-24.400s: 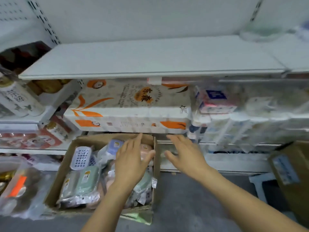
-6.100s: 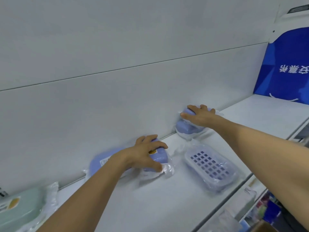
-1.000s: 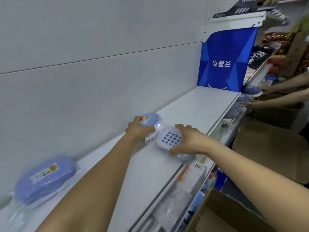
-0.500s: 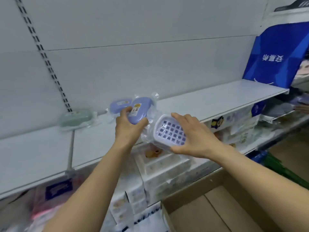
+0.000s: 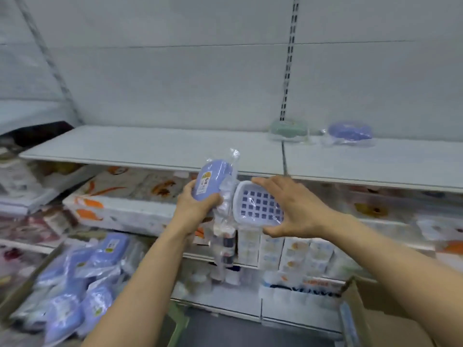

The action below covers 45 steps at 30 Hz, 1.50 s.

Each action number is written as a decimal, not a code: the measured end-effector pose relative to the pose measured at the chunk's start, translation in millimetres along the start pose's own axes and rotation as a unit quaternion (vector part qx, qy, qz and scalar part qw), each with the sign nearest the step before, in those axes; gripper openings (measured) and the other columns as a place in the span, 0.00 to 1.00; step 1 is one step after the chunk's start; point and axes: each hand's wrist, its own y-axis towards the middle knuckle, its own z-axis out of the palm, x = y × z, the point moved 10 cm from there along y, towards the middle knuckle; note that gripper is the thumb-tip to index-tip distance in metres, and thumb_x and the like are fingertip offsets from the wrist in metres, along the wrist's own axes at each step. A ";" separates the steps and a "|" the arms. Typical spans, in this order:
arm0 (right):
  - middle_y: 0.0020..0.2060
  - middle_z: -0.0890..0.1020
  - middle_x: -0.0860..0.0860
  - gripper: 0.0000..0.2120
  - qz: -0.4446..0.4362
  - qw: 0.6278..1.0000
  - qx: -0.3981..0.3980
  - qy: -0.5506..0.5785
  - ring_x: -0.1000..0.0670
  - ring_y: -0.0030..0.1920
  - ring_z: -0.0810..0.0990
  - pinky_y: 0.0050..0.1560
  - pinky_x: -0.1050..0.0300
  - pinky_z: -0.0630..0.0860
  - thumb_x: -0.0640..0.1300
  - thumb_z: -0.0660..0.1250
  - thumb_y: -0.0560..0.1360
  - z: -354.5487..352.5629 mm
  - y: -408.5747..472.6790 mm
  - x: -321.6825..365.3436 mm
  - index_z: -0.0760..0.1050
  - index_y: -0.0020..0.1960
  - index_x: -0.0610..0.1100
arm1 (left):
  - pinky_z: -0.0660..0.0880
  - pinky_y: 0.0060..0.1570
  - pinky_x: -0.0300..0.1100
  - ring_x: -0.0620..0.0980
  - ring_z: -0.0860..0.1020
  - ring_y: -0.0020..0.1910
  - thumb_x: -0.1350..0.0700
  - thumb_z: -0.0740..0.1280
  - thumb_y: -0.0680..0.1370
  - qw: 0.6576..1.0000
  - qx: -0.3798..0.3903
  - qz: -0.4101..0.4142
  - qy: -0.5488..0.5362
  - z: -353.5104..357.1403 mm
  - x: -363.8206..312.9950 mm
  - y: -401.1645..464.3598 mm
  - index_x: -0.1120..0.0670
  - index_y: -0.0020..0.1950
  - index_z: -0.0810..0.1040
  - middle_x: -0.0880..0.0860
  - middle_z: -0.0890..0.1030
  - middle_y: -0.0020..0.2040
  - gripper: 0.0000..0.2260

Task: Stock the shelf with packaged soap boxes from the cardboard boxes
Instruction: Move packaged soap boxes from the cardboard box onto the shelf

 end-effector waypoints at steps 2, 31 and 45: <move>0.68 0.66 0.52 0.49 -0.039 0.999 0.012 -0.004 0.50 0.64 0.66 0.63 0.50 0.68 0.64 0.71 0.65 18.3 32.4 43.9 0.48 0.78 0.55 | 0.82 0.45 0.52 0.56 0.81 0.50 0.48 0.74 0.55 0.998 -0.054 -0.015 -0.008 -60.2 20.2 -1.8 0.48 0.63 0.71 0.55 0.78 0.59 0.36; 0.66 0.65 0.41 0.42 0.415 0.850 0.070 0.316 0.36 0.63 0.71 0.61 0.42 0.72 0.63 0.69 0.68 418.7 251.0 264.2 0.52 0.74 0.52 | 0.67 0.68 0.53 0.65 0.69 0.63 0.47 0.70 0.76 0.897 -0.256 -0.310 0.183 -568.9 376.4 49.9 0.42 0.78 0.55 0.60 0.59 0.69 0.35; 0.73 0.66 0.42 0.29 0.452 0.788 0.224 0.352 0.39 0.69 0.68 0.69 0.48 0.66 0.52 0.57 0.80 482.2 250.3 246.0 0.55 0.78 0.45 | 0.63 0.70 0.55 0.66 0.63 0.71 0.42 0.66 0.77 0.855 -0.121 -0.373 0.340 -573.2 396.6 77.9 0.50 0.79 0.54 0.61 0.61 0.75 0.36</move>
